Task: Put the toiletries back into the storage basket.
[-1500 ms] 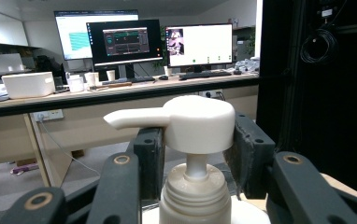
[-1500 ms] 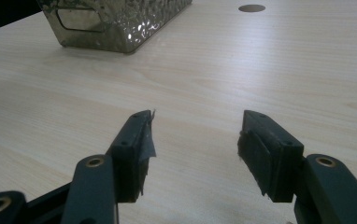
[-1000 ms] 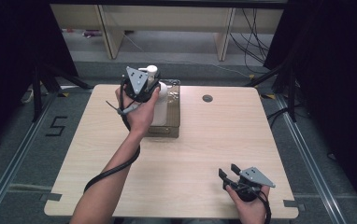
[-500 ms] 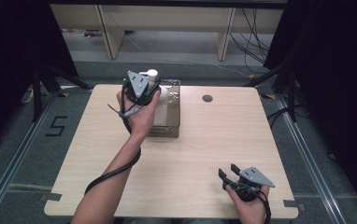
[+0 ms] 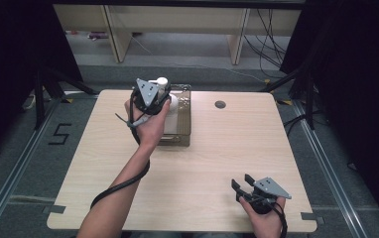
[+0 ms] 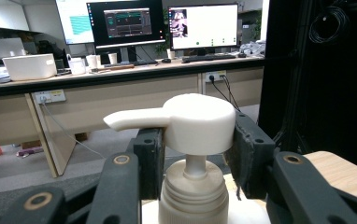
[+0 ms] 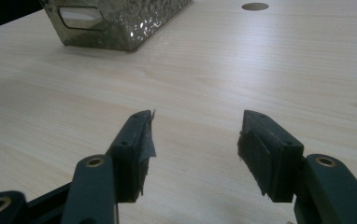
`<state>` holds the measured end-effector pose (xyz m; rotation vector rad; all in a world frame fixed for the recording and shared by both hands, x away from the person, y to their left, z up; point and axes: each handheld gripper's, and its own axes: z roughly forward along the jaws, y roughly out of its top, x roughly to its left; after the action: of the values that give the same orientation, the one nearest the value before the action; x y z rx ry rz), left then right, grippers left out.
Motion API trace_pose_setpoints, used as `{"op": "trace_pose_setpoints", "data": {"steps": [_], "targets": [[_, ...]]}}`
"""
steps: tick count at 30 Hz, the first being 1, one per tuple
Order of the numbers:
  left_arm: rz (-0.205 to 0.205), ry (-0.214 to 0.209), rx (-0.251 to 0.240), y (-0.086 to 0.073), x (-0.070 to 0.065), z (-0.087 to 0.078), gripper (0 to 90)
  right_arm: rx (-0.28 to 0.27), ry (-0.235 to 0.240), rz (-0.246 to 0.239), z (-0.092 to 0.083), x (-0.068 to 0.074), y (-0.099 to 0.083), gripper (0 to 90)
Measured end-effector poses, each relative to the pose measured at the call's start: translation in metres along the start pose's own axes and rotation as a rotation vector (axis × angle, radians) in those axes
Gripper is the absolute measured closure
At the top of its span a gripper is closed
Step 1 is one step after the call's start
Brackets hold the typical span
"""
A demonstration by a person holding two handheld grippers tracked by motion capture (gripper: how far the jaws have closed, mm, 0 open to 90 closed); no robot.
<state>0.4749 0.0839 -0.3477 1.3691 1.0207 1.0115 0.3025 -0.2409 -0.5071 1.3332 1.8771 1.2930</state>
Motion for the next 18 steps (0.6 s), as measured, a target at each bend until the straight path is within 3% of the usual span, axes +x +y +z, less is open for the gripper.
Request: {"op": "trace_pose_setpoints", "data": {"steps": [2,5,18], "targets": [[-0.001,-0.001,0.004,-0.001,0.0,0.0,59.0,0.003,-0.001,0.022,0.0,0.001,0.0,44.8],[-0.003,0.0,0.005,-0.003,0.0,0.0,59.0,0.017,-0.005,0.001,-0.001,0.0,0.0,44.8],[-0.007,0.001,0.021,-0.011,0.001,-0.001,59.0,0.003,0.0,0.023,0.0,0.001,-0.001,44.8]]}}
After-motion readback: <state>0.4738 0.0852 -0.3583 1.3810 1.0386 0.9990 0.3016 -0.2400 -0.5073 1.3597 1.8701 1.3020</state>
